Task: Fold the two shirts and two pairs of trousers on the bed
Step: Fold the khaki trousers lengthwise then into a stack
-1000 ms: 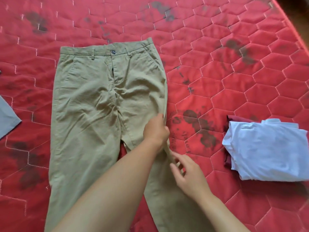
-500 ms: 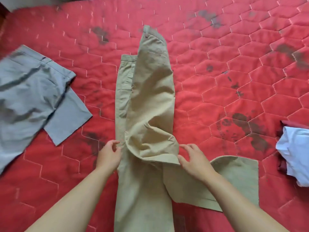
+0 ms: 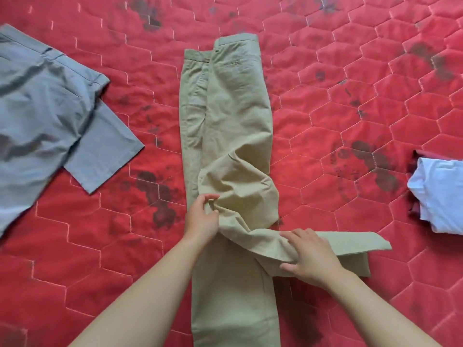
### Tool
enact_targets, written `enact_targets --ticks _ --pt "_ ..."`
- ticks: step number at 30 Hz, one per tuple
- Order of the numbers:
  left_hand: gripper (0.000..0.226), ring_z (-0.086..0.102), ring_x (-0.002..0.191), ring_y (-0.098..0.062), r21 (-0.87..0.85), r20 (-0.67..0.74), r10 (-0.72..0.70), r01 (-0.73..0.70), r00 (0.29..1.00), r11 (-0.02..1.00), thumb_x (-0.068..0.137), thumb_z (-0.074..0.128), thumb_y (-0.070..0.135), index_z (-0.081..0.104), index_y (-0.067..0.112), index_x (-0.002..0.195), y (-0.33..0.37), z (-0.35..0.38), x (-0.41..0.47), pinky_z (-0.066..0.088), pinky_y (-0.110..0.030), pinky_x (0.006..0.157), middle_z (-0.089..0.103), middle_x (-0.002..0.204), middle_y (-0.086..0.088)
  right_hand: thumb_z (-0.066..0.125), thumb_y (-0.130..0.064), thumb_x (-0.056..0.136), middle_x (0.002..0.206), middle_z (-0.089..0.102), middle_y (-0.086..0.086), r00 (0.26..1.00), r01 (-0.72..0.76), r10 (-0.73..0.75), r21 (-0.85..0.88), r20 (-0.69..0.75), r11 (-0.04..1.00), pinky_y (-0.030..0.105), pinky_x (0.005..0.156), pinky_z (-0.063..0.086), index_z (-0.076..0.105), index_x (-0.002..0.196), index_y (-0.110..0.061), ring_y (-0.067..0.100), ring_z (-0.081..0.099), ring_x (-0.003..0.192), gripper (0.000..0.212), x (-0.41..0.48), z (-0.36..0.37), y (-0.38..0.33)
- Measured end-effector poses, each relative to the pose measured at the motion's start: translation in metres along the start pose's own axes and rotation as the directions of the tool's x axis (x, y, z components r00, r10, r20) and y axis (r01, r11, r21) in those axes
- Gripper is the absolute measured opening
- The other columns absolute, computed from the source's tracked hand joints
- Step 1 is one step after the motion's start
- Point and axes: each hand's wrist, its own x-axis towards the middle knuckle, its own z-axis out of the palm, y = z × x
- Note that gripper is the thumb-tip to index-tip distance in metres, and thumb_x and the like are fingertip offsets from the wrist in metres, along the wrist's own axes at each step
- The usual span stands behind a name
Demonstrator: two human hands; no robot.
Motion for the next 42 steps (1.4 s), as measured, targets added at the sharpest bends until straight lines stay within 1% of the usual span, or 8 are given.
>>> enact_targets --ticks 3,8,12,15,22,26,33,42 --pt "0.033 0.053 0.094 -0.007 0.000 -0.083 0.080 -0.081 0.993 0.997 0.082 0.057 -0.001 0.057 0.025 0.103 -0.014 -0.017 -0.011 0.036 -0.008 0.075 0.058 0.103 0.011 0.053 -0.037 0.082 0.117 0.049 -0.010 0.993 -0.103 0.094 -0.148 -0.066 0.984 0.031 0.083 0.027 0.054 0.112 -0.037 0.014 0.043 0.110 0.030 -0.007 0.010 0.001" --pt "0.043 0.059 0.088 -0.014 -0.190 -0.086 -0.218 0.199 0.972 0.961 0.087 0.062 0.025 0.044 0.017 0.125 -0.028 0.001 -0.047 0.052 -0.032 0.079 0.059 0.110 -0.003 0.052 -0.028 0.083 0.099 0.055 -0.004 0.957 -0.116 0.135 0.089 -0.258 0.989 0.032 0.068 0.039 0.058 0.098 -0.022 0.022 0.054 0.095 0.017 -0.046 0.028 -0.003" --pt "0.040 0.059 0.103 -0.021 -0.214 0.126 -0.357 0.376 0.926 0.901 0.081 0.066 0.042 0.054 0.015 0.108 -0.025 0.037 -0.087 0.050 -0.043 0.092 0.061 0.107 0.000 0.051 -0.051 0.088 0.118 0.051 -0.011 0.995 0.096 -0.095 0.214 -0.013 0.972 0.029 0.084 0.043 0.052 0.121 -0.030 0.014 0.053 0.108 0.039 -0.087 0.055 -0.002" --pt "0.016 0.062 0.096 -0.019 -0.251 0.033 -0.323 0.320 0.946 0.913 0.085 0.065 0.027 0.060 0.015 0.096 -0.025 0.058 -0.105 0.049 -0.014 0.071 0.065 0.089 0.005 0.055 -0.044 0.089 0.112 0.056 -0.008 0.989 0.111 -0.068 0.369 -0.128 0.923 0.022 0.083 0.041 0.057 0.120 -0.024 0.013 0.056 0.101 0.037 -0.077 0.048 0.022" --pt "0.013 0.060 0.086 -0.019 -0.203 -0.008 -0.335 0.326 0.942 0.923 0.088 0.062 0.024 0.057 0.013 0.091 -0.049 0.092 -0.134 0.041 -0.024 0.070 0.063 0.087 0.001 0.058 -0.035 0.088 0.124 0.052 0.005 0.998 -0.059 0.062 0.335 0.001 0.940 0.036 0.097 0.041 0.052 0.125 -0.016 0.024 0.048 0.116 0.042 -0.014 0.051 0.054" --pt "0.003 0.064 0.084 -0.017 -0.355 -0.137 -0.181 0.122 0.974 0.927 0.093 0.052 0.019 0.053 0.020 0.090 -0.053 0.094 -0.160 0.050 -0.028 0.073 0.066 0.088 -0.002 0.061 -0.029 0.085 0.094 0.065 0.003 0.998 0.039 -0.021 0.330 -0.058 0.943 0.034 0.072 0.042 0.061 0.099 -0.018 0.024 0.058 0.092 0.017 -0.034 0.064 0.042" --pt "0.006 0.054 0.072 -0.009 -0.271 -0.372 -0.063 -0.044 0.926 0.962 0.096 0.046 0.018 0.050 0.018 0.101 -0.079 0.038 -0.203 0.039 -0.024 0.064 0.059 0.083 0.003 0.056 -0.057 0.081 0.078 0.061 -0.013 0.979 0.190 -0.204 0.479 -0.024 0.857 0.019 0.064 0.044 0.061 0.093 -0.031 -0.001 0.054 0.068 0.029 -0.132 0.095 -0.003" --pt "0.021 0.055 0.095 -0.015 0.199 0.000 -0.190 0.187 0.982 0.962 0.092 0.054 0.024 0.054 0.017 0.111 -0.192 -0.003 -0.236 0.039 -0.028 0.076 0.060 0.104 0.005 0.062 -0.041 0.084 0.107 0.054 0.002 0.973 -0.152 0.223 0.575 -0.054 0.804 0.022 0.071 0.040 0.048 0.121 -0.011 0.016 0.054 0.094 0.050 -0.113 0.162 -0.046"
